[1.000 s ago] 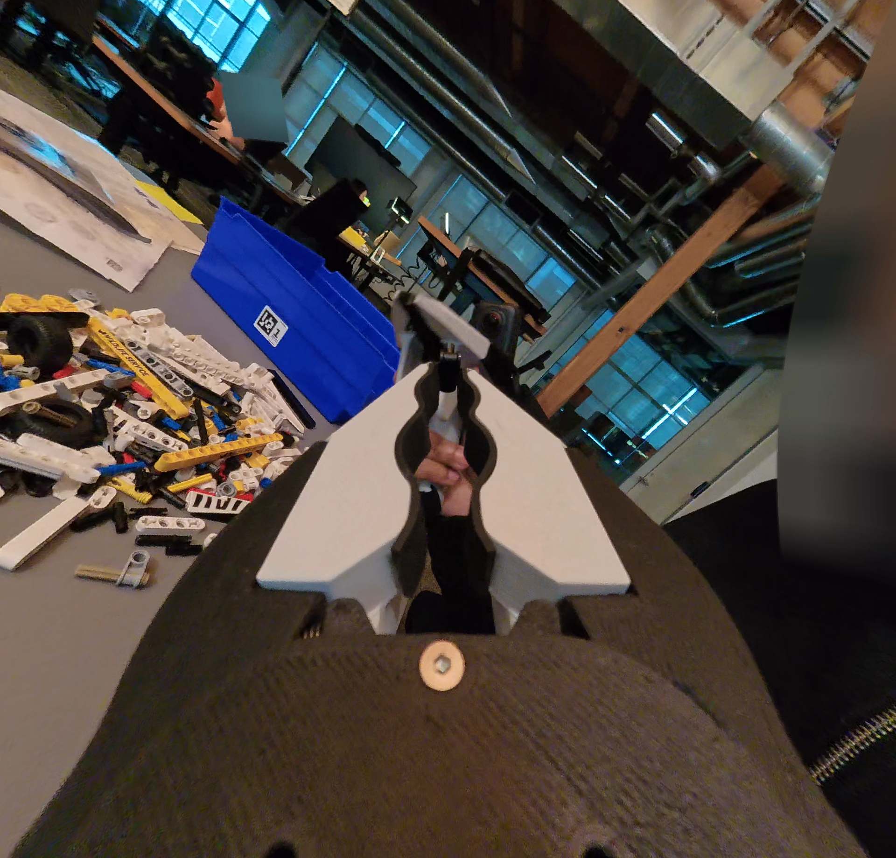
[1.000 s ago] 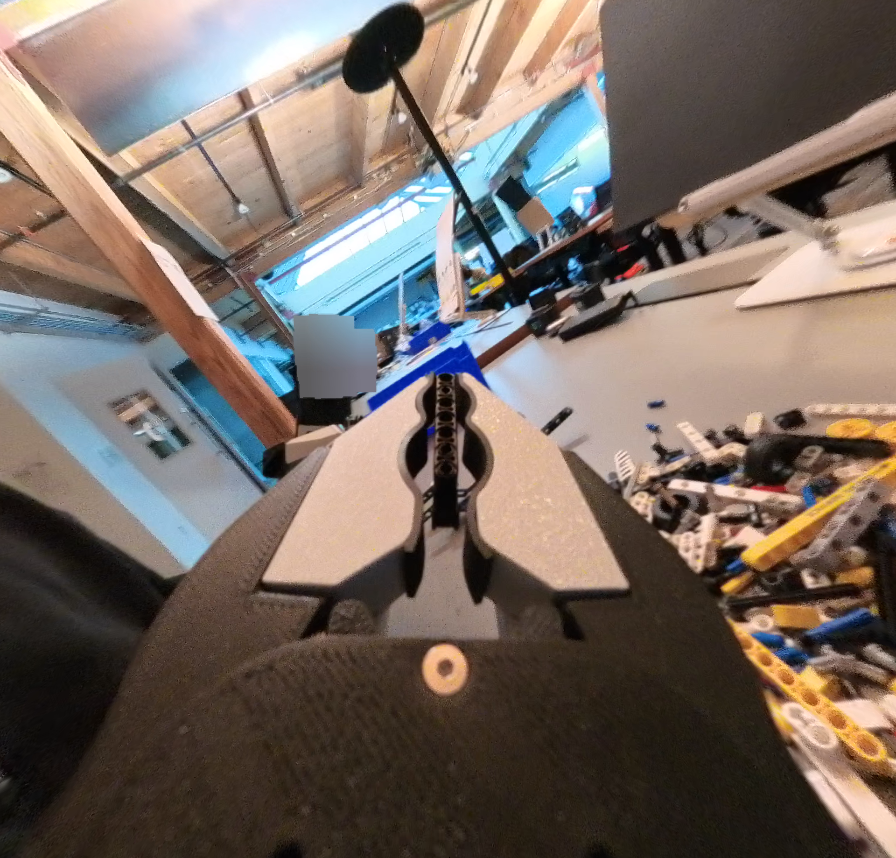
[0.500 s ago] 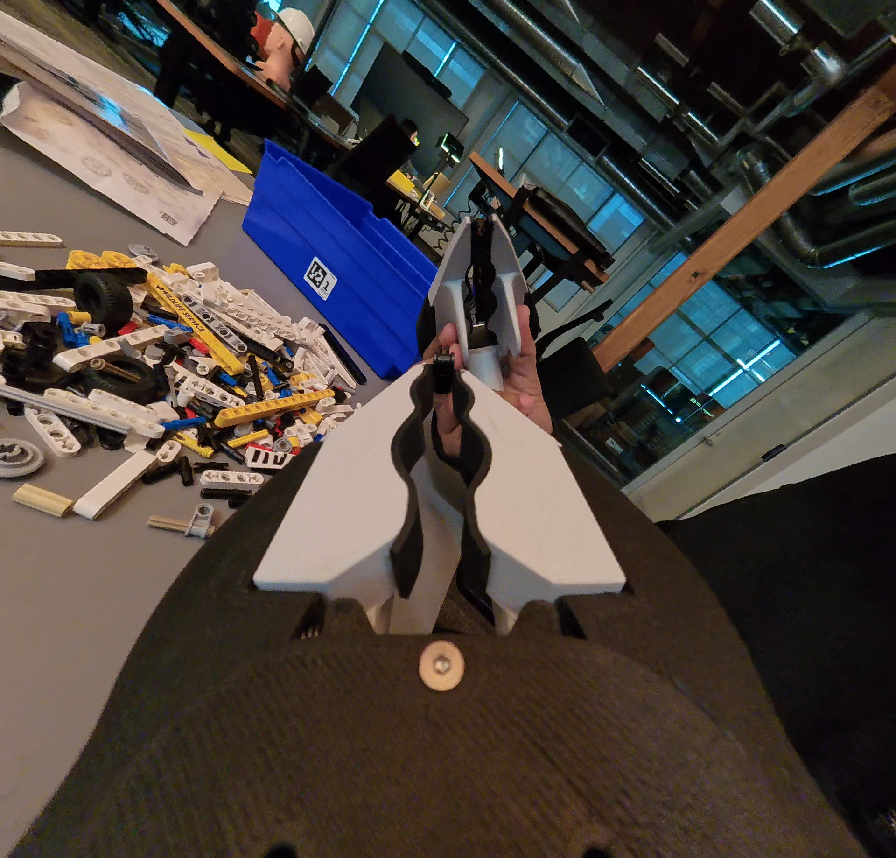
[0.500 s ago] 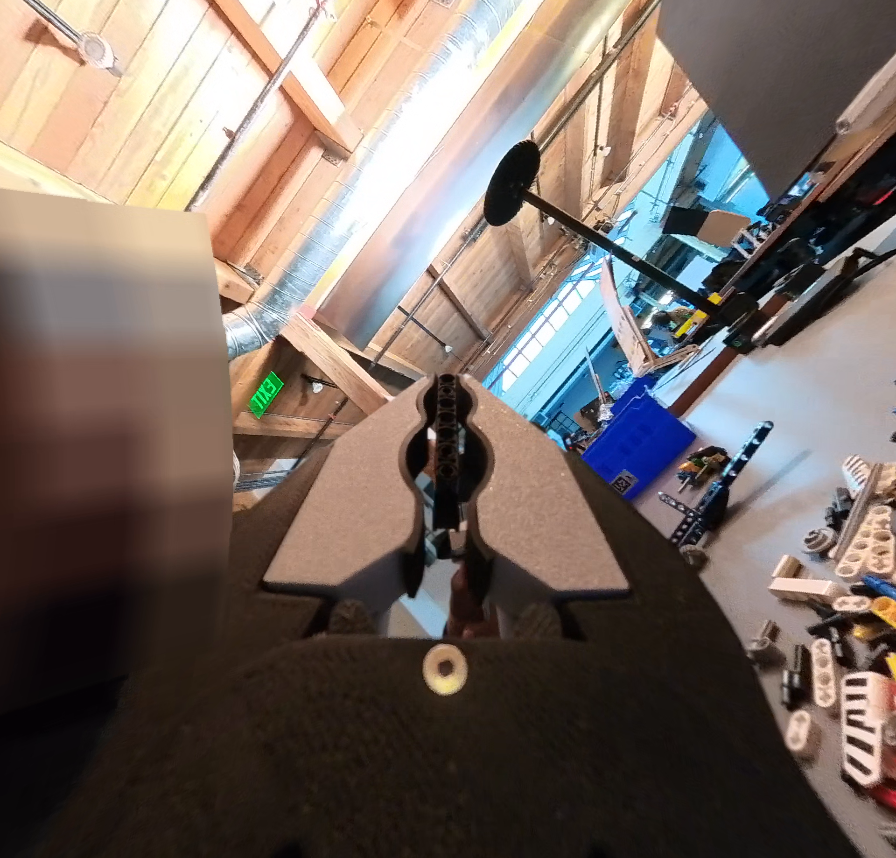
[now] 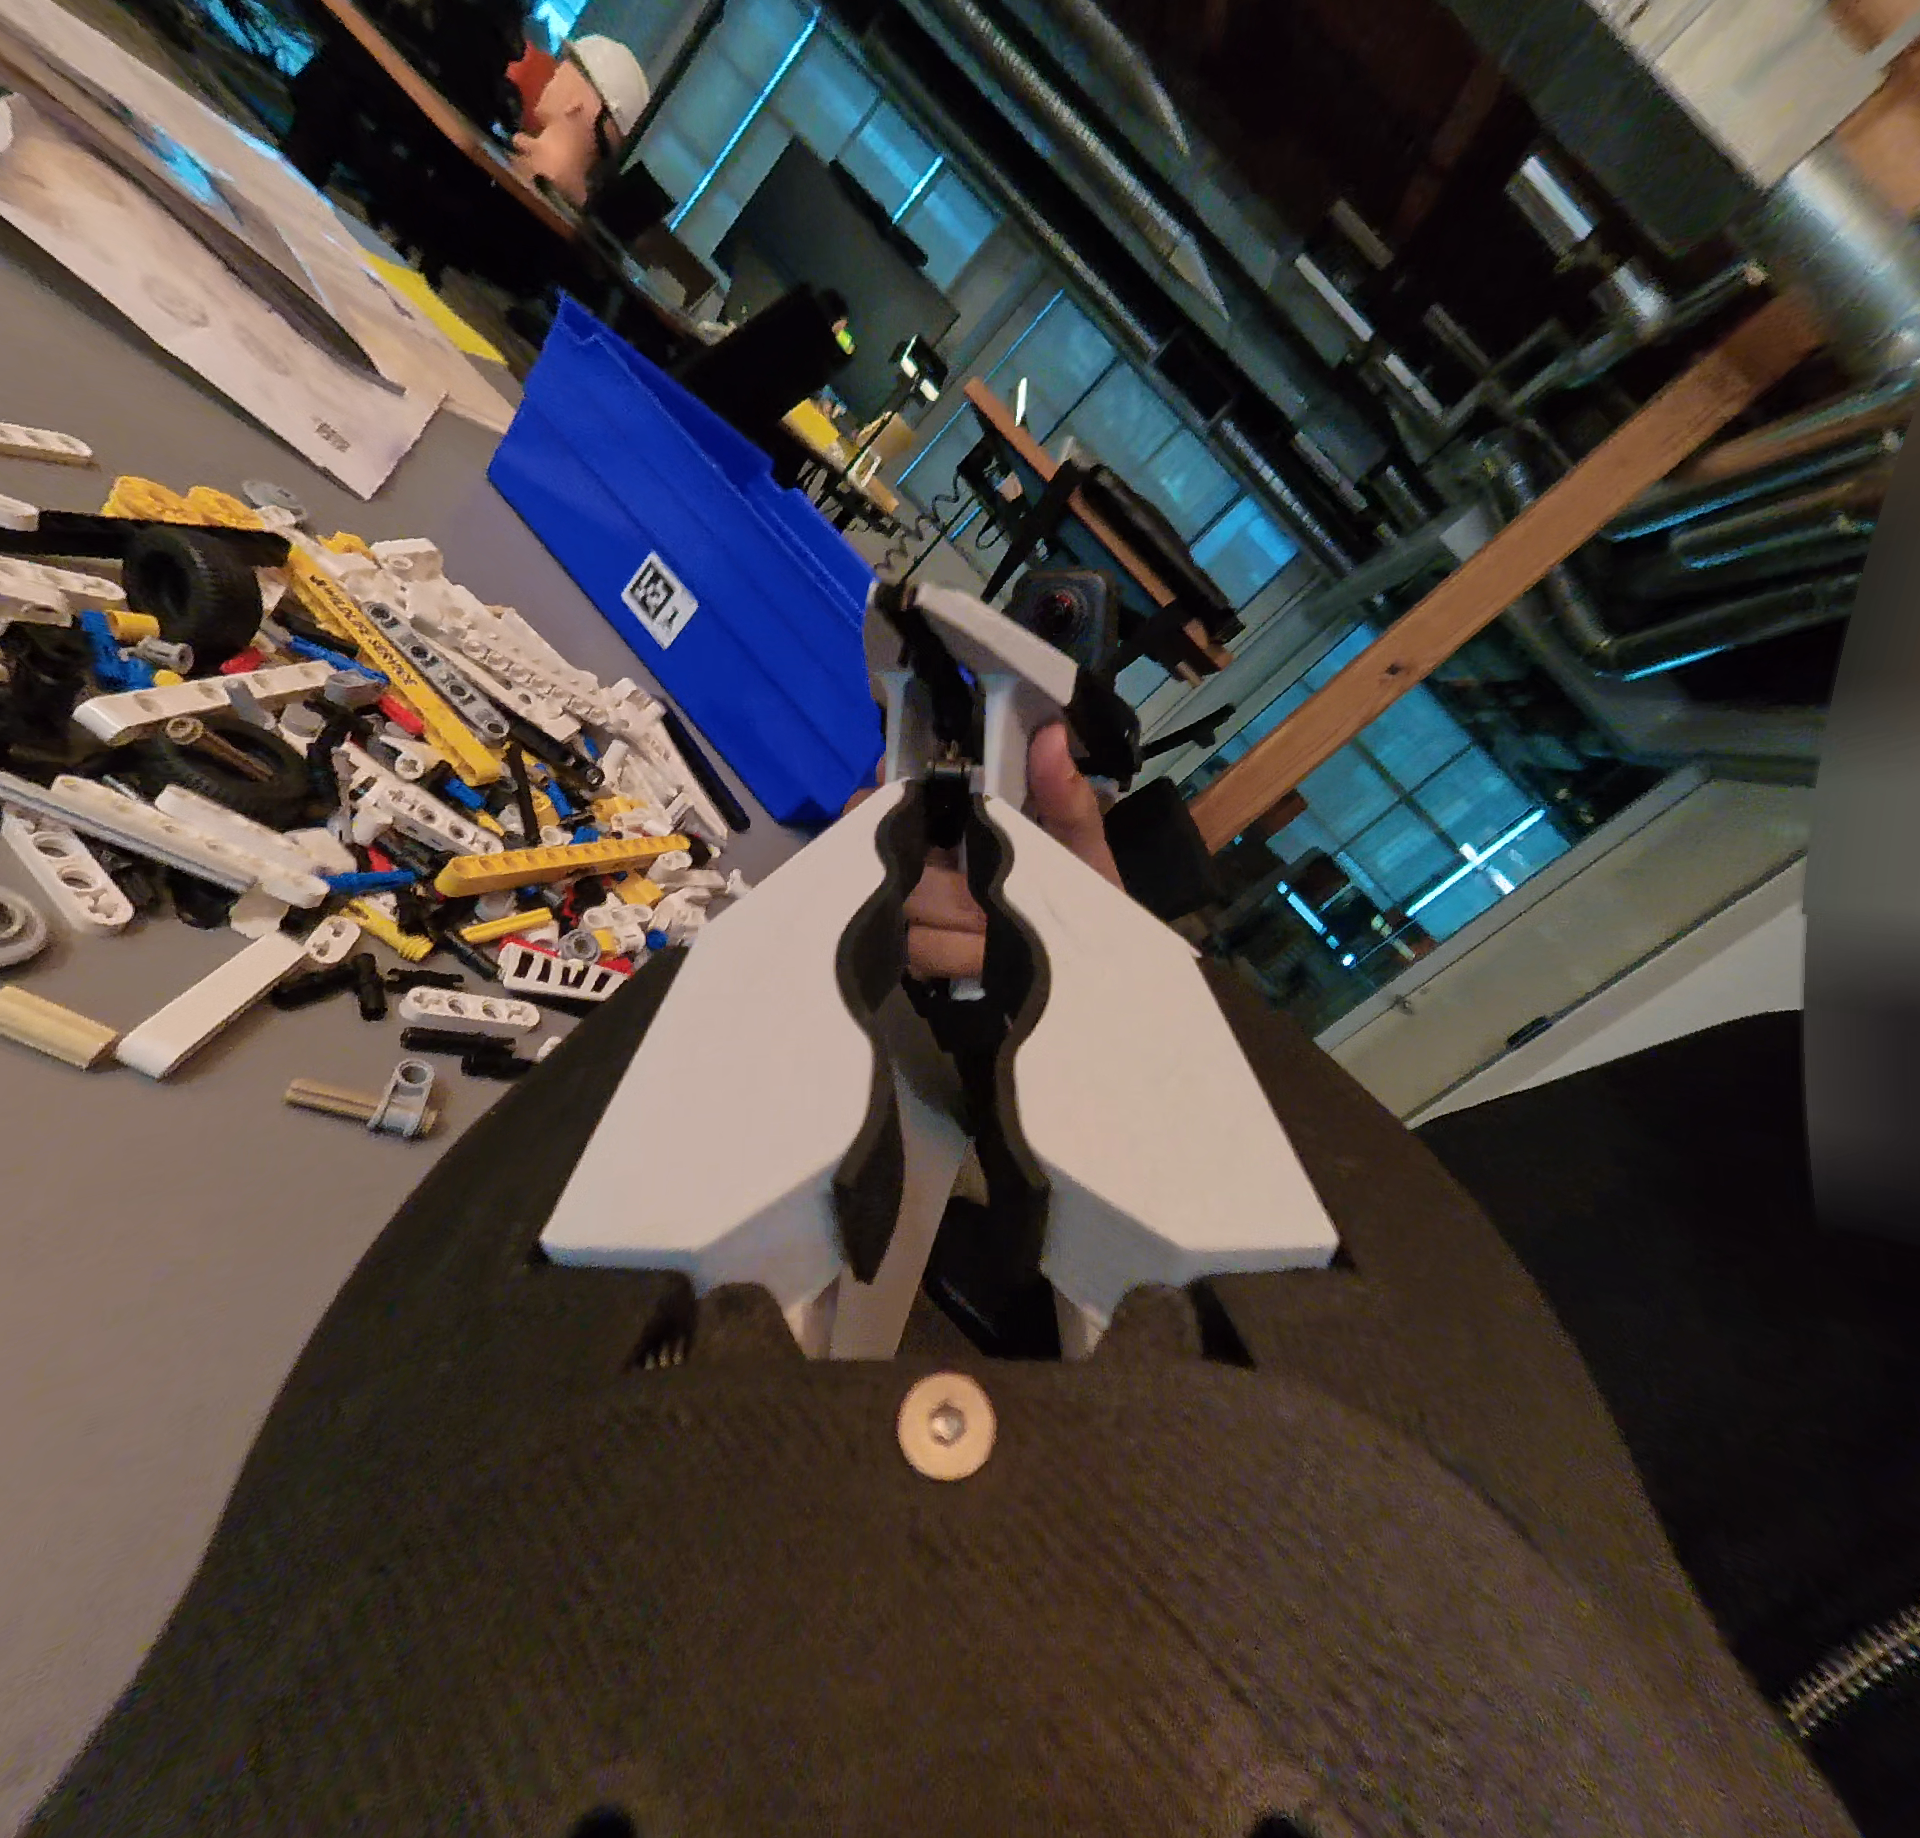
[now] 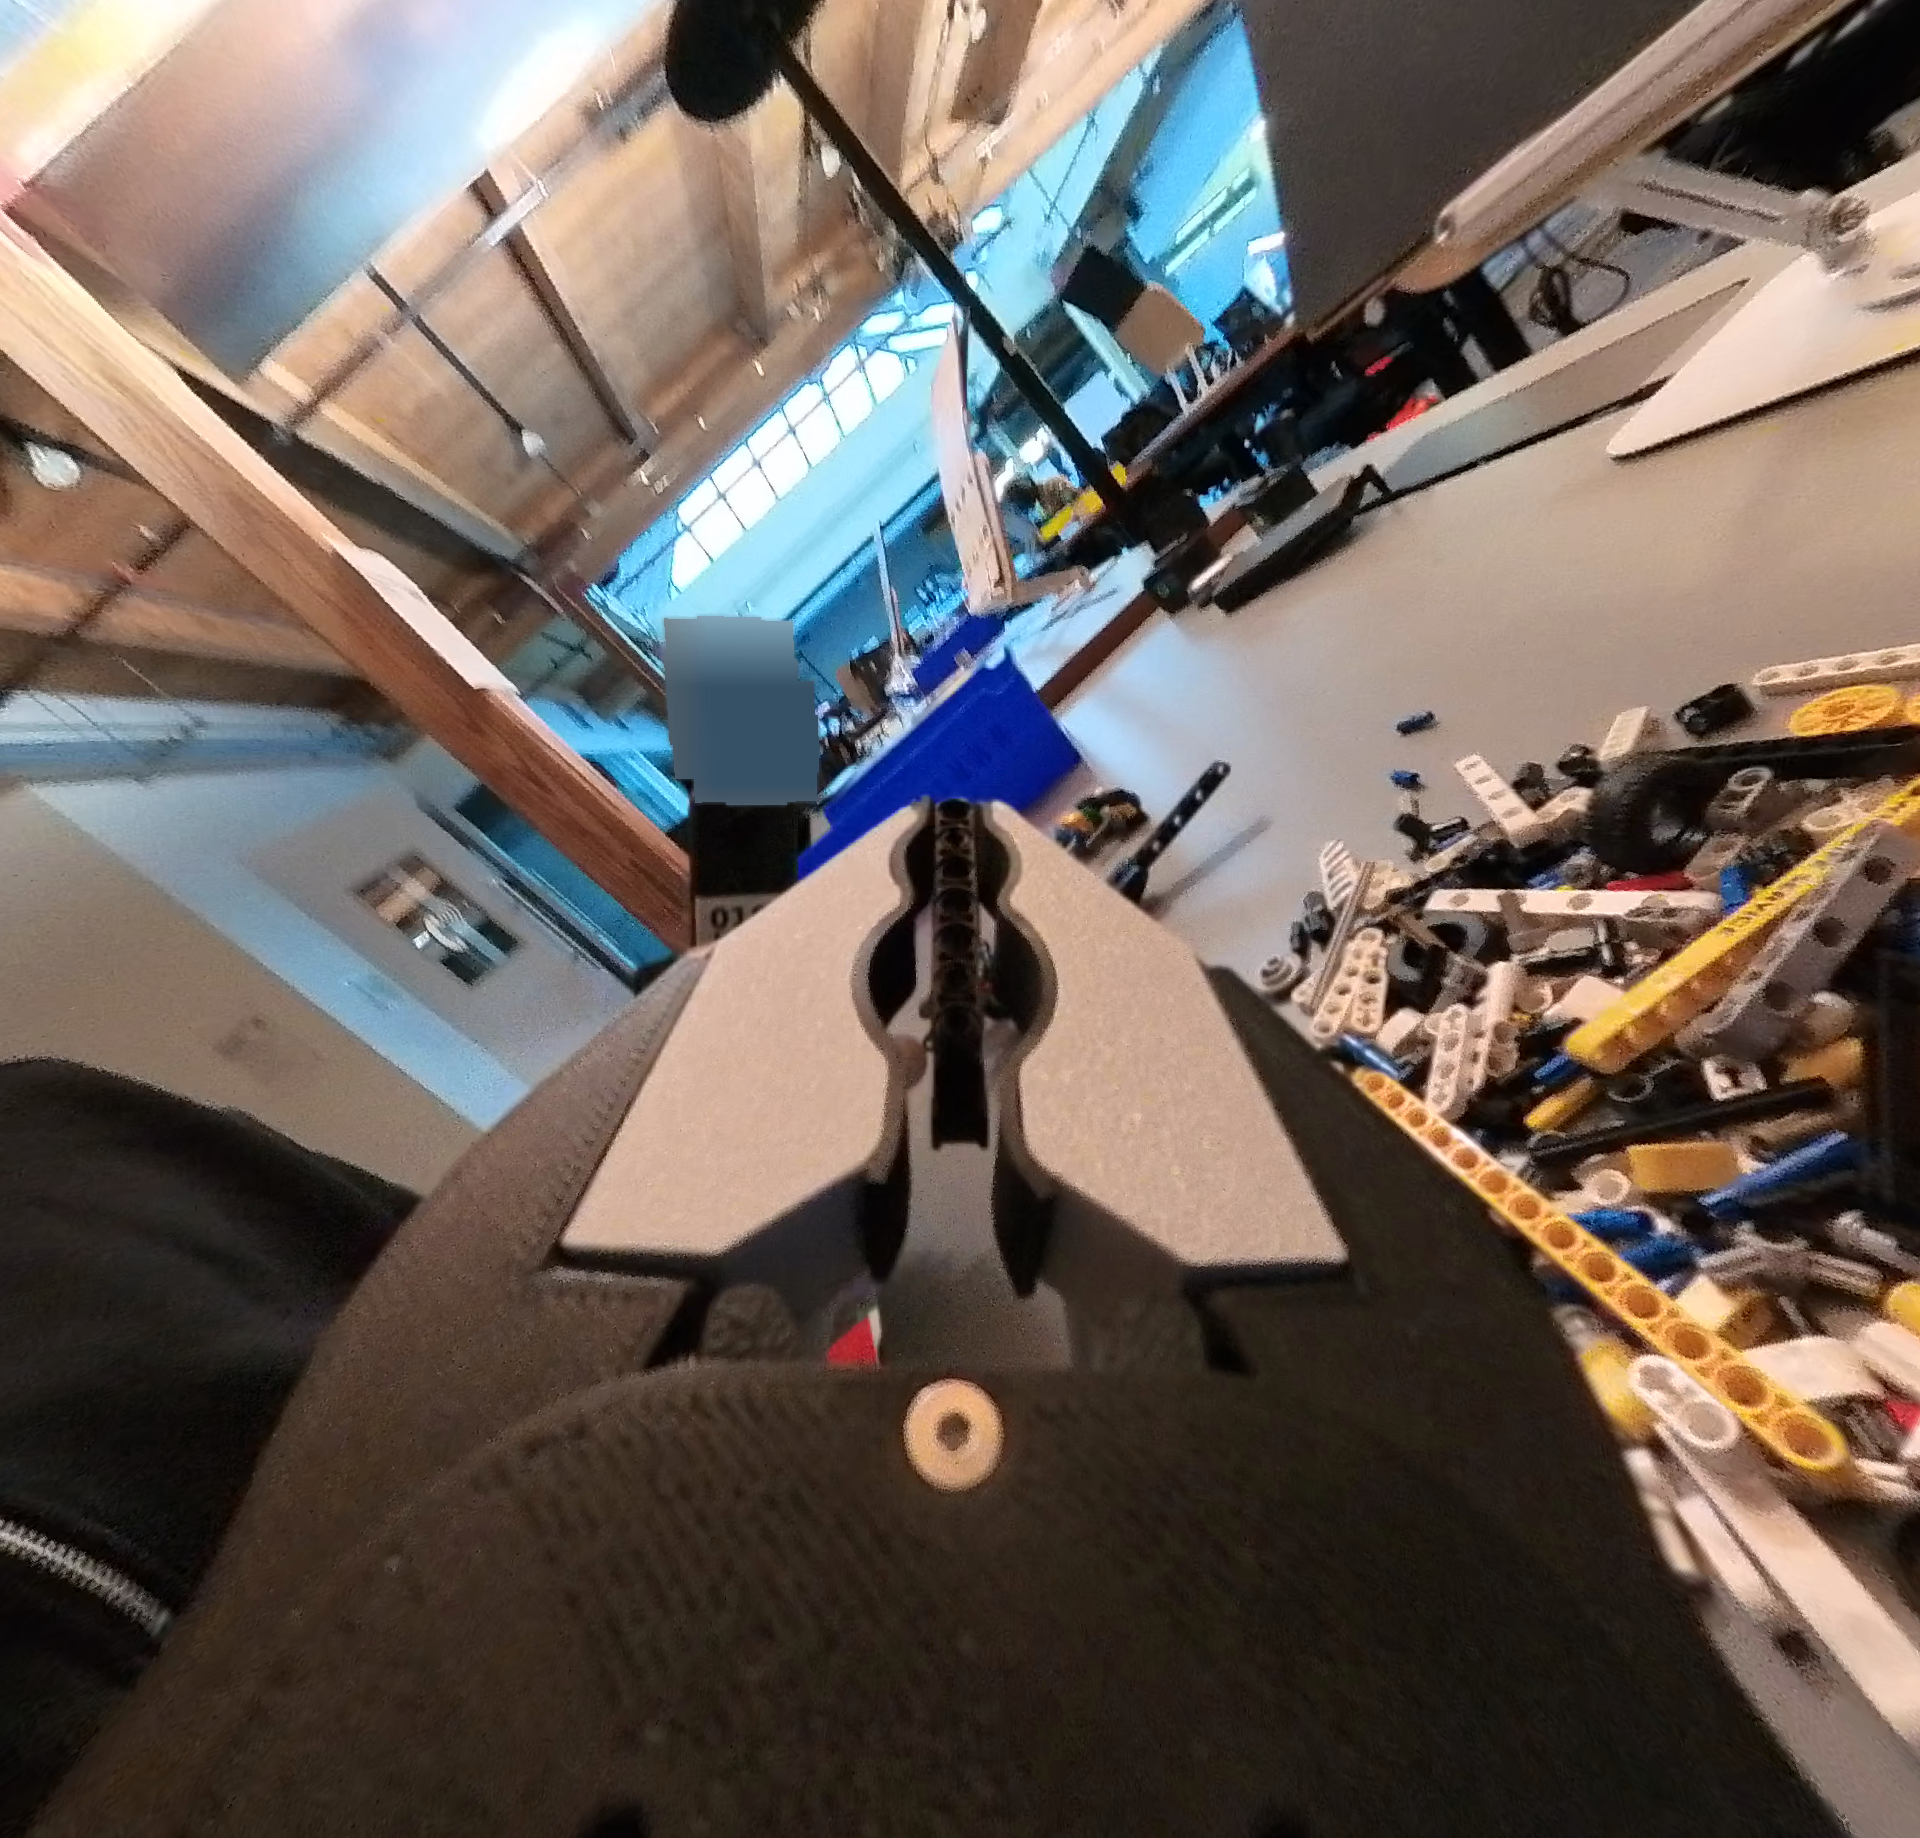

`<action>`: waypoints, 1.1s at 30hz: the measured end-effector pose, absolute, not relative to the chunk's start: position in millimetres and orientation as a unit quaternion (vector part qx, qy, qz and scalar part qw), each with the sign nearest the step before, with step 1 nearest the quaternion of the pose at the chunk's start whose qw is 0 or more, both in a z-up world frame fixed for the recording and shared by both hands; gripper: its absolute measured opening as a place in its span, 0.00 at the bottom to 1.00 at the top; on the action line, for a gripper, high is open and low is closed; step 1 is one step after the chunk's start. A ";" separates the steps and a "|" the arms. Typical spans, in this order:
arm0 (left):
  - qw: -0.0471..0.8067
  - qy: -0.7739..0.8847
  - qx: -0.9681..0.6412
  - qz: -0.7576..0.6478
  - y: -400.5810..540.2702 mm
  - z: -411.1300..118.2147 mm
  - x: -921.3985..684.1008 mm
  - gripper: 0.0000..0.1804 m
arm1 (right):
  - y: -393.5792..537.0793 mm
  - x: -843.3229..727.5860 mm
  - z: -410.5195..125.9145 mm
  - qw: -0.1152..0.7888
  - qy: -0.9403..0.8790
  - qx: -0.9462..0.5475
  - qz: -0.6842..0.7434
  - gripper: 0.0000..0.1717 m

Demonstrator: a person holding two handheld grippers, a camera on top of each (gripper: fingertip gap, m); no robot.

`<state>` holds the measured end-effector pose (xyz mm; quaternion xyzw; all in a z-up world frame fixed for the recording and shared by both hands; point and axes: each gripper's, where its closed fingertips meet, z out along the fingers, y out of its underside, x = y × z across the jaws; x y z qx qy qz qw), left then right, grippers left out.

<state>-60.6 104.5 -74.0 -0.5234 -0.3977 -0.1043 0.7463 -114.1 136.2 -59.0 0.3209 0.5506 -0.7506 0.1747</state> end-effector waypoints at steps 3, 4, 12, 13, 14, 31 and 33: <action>0.783 -0.398 -0.459 -0.137 92.3 -58.4 -63.0 0.03 | 126.1 -103.3 -67.6 0.165 0.603 0.301 -0.720 0.03; 0.793 -0.393 -0.440 -0.148 88.0 -53.5 -63.2 0.03 | 120.5 -98.4 -76.8 0.156 0.635 0.291 -0.698 0.03; 0.816 -0.369 -0.424 -0.136 78.2 -39.3 -58.3 0.03 | 77.7 -73.6 -158.5 0.000 0.838 0.172 -0.517 0.04; 0.817 -0.369 -0.423 -0.133 76.9 -39.0 -58.3 0.03 | 75.3 -73.3 -159.2 -0.027 0.842 0.150 -0.517 0.05; 0.816 -0.372 -0.423 -0.129 75.4 -39.4 -58.7 0.03 | 75.8 -77.2 -160.8 -0.062 0.845 0.139 -0.514 0.05; 0.797 -0.390 -0.449 -0.107 77.3 -51.6 -61.9 0.03 | 118.8 -93.8 -30.9 0.115 0.515 0.247 -0.813 0.09; 0.793 -0.383 -0.463 -0.104 83.2 -51.6 -59.8 0.03 | 110.3 -85.9 -28.2 0.207 0.484 0.247 -0.814 0.14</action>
